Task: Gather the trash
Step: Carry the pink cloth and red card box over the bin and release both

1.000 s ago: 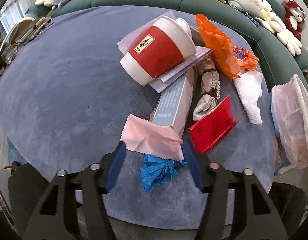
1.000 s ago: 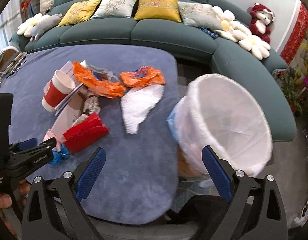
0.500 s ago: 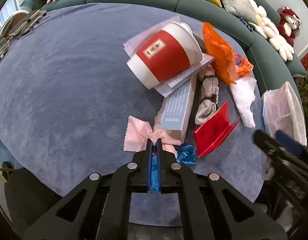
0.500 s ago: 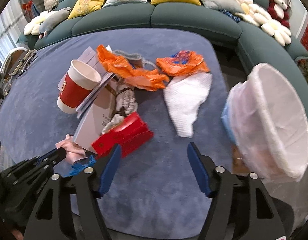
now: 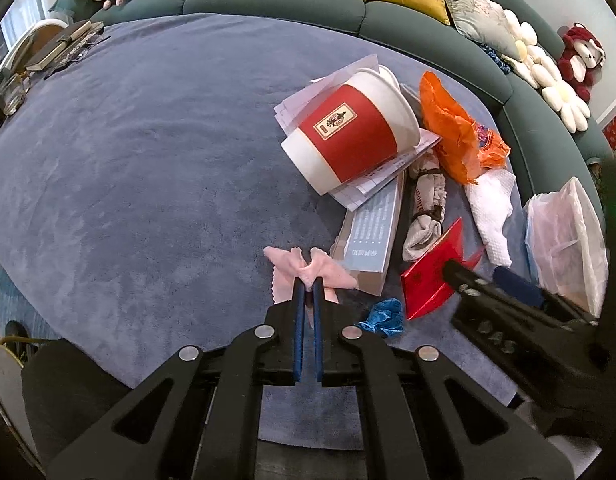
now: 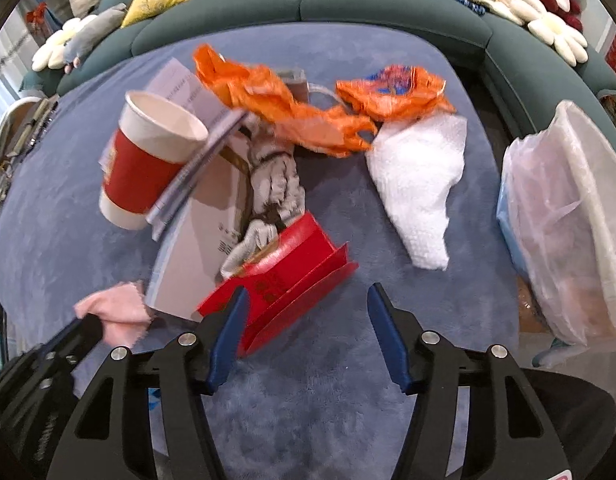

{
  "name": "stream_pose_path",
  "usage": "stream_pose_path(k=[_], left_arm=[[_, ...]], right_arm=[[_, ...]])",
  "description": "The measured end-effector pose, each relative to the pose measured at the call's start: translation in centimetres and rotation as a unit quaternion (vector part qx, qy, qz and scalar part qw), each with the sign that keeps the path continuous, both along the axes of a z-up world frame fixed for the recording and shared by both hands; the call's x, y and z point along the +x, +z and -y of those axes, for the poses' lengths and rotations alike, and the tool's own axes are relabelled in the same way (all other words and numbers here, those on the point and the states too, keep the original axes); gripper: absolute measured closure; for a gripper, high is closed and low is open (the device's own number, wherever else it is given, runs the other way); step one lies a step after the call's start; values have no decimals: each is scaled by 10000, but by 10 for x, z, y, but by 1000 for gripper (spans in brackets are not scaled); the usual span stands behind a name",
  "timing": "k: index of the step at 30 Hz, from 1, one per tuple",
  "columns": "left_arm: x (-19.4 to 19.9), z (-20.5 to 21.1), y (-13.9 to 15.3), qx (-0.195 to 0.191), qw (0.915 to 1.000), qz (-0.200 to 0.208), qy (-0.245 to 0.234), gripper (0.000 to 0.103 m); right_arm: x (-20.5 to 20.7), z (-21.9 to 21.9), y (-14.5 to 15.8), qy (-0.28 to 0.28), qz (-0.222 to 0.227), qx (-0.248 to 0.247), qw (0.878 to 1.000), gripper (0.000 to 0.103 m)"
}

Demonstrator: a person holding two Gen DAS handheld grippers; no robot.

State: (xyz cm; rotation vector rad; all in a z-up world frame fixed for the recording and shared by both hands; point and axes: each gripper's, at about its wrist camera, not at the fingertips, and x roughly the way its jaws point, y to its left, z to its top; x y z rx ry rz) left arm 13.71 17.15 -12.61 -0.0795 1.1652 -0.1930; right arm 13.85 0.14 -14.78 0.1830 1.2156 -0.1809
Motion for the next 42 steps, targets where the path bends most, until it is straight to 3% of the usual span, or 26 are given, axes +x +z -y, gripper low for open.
stream_pose_path(k=[2,4,5,7,10,21,31,42], left_arm=[[-1,3,0,35,10000,27,-28,99],[-2,4,2,38,10000,39,-57,99],[-3,5,3,28,10000,43,-67,99],[-4,7,5,13,9999,48,-95,99],[-7,12,10,17,9999,100,-133,99],[-31,54,49,-29,9975,512,-495,99],[-54,140,87,-119,9880,925,-1233,99],[-72,265,111,-427,9699,1002,-2177,99]], right_arm=[[-1,0,-8,-18,-113,29,9999,55],[-3,3,-17,-46,-228,195,9995,80],[-4,5,-22,-75,-286,390,9988,86],[-8,11,-23,-154,-262,643,9975,93],[-13,13,-11,-87,-108,525,9985,102],[-38,33,60,-3,767,223,9968,102],[-78,124,112,-618,1302,-15,9896,102],[-127,235,123,-1525,1479,-185,9770,102]])
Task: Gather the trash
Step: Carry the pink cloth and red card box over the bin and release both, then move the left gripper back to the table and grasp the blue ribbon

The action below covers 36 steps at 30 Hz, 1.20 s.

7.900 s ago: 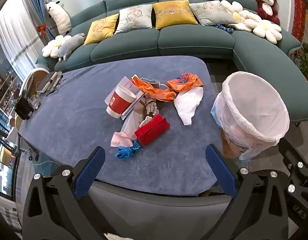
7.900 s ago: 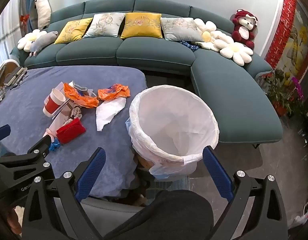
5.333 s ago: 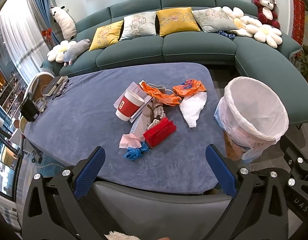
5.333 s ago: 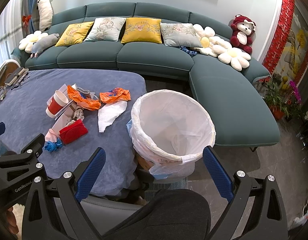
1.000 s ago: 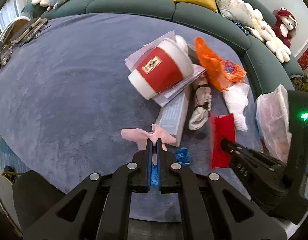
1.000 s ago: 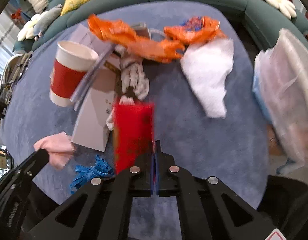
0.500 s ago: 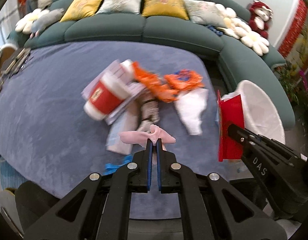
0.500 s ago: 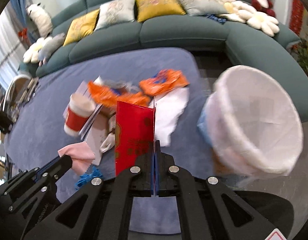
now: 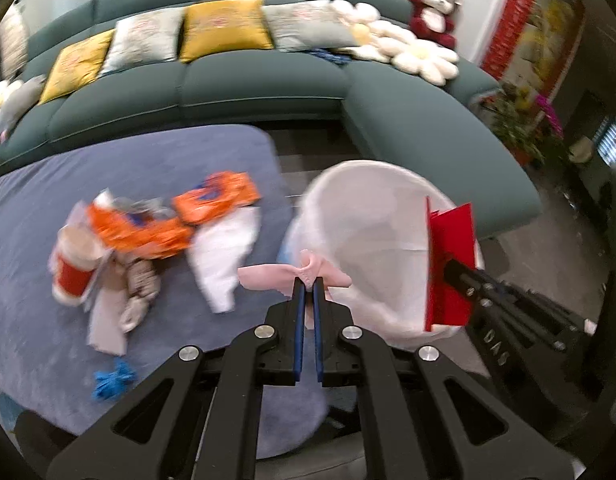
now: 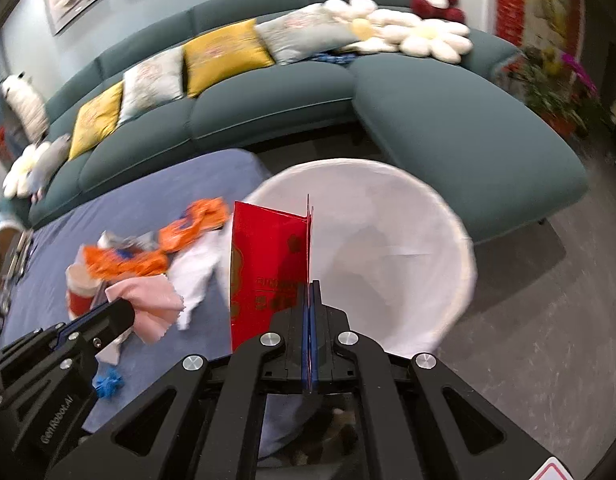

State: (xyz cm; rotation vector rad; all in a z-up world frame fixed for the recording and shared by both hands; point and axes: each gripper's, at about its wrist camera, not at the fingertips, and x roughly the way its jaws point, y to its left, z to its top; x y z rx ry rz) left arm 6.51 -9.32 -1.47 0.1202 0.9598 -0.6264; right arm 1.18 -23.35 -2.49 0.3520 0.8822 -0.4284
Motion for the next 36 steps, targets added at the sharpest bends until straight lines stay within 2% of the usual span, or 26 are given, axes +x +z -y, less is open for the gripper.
stream_pose_path(k=[7,14,16,17,18,19,23,29,33,36], left_arm=[[-1,66,-7,-59,9987,-227,-461,99],[7,107,-23,-26,9972,-486,-567,96],[9,112,-25,50,9977,-413,-533,81],[10,111,-25,59,9980,-375,-497,66],[11,111,-24,56,9987,-293,-422,56],[11,110,-23,51,9989,-242,-396,51],[15,107,-22,139,9992,-150,-333,49],[24,84,-21,175,9998,-90,20,37],[29,65,-23,216,9995,-82,218,35],[31,53,-23,244,9990,-60,358,30]], right_arm=[[-20,51,-7,-443,38,106,9990,102],[-30,83,-16,-731,56,272,9969,102],[-27,89,-19,-742,53,289,9968,102],[-26,91,-20,-738,56,304,9968,102],[-24,92,-21,-735,62,318,9968,102],[-22,93,-21,-724,71,326,9968,102],[-12,94,-23,-675,106,360,9970,102],[9,81,-23,-513,107,323,9981,98],[17,72,-22,-445,86,306,9985,95],[19,65,-20,-415,72,260,9988,90]])
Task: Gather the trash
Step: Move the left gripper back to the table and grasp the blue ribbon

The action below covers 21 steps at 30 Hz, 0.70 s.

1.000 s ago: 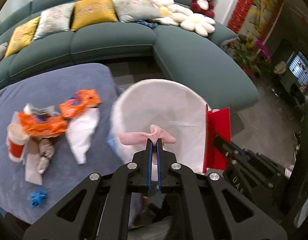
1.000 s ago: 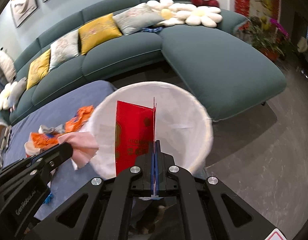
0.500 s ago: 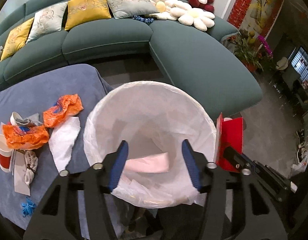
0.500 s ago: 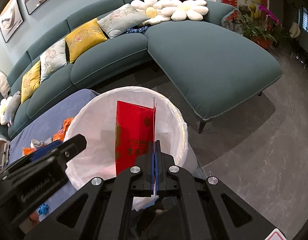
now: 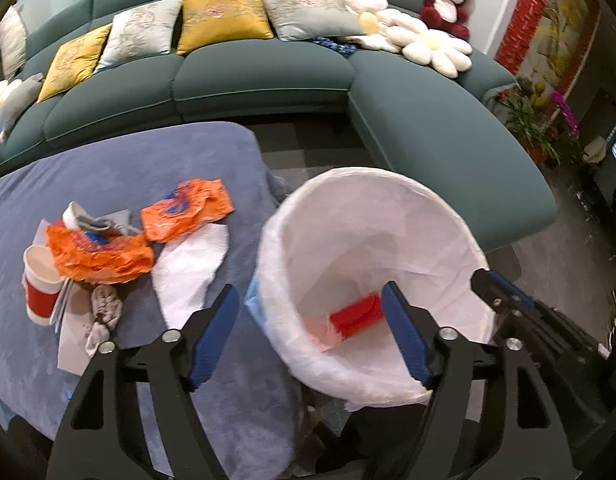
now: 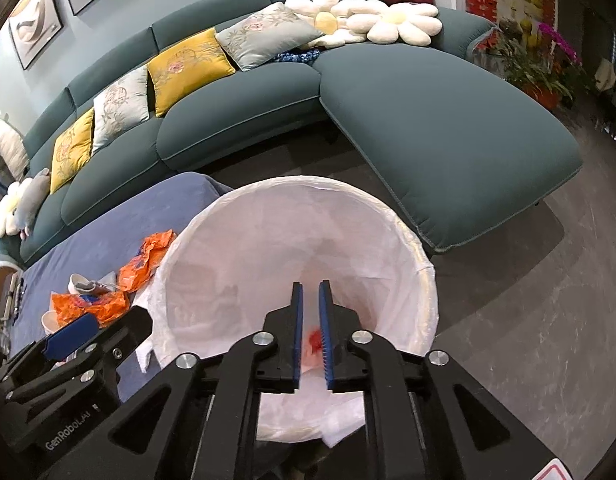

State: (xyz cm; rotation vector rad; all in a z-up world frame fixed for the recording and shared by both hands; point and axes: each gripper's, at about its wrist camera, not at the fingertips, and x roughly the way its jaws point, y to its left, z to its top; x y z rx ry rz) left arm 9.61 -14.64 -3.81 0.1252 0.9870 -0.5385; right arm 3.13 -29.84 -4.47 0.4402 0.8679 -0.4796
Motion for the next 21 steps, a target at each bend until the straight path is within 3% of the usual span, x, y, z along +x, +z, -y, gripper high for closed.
stream_pose_path(k=[10,21], left_arm=[[-2,-49,-3,30,9993,18,380,24],[-3,-132,-17,143,9953,-64,956,23]], right_arm=[[1,-32,11,178,-55,-152,9997,79],[4,-88,21,602,-99,-281,9977,76]])
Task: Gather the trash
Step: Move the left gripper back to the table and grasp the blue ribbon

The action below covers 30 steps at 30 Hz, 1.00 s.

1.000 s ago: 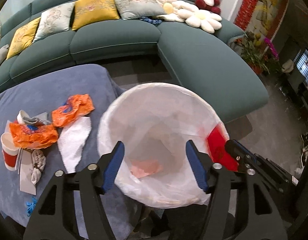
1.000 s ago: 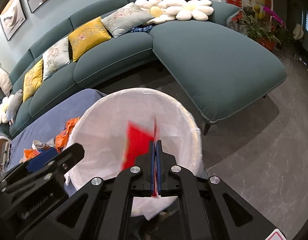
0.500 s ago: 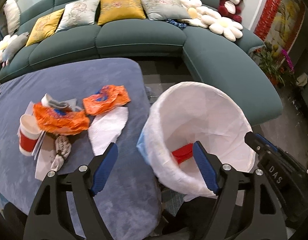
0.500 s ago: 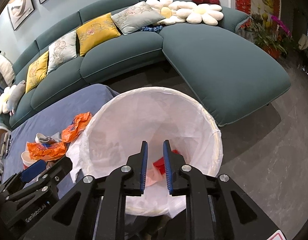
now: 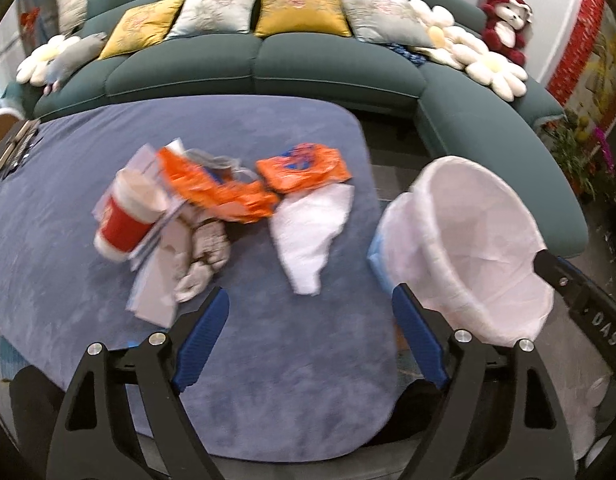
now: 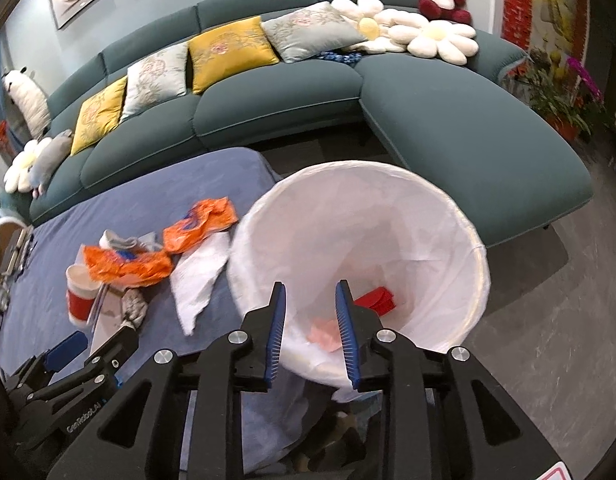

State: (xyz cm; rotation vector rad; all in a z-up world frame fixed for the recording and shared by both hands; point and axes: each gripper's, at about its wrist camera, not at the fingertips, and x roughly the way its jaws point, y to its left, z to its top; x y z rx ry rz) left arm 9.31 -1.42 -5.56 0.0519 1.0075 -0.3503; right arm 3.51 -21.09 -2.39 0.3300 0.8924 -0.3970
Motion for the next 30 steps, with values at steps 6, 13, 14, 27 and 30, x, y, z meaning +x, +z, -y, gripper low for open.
stream_pose_path(k=[6,13,14,27,30], left_arm=[[-3,-47,-13,229,9995,52,223,17],[-6,-93,-31,358,9986,-36,376,17],[-7,-97,-34,360,9986,-42,377,16],[0,-142,-71,208,9971,-520,522,16],[2,-144,-79,194,9968,-606,477,18]], right_arm=[[2,-29,0,217,-51,-55,9997,73],[9,-62,-3,428,-128,0,9990,73],[10,-66,-3,460,-136,-8,9988,73],[31,-125,-20,921,-391,-95,9949,72],[35,-134,-25,988,-451,-106,9940,72]])
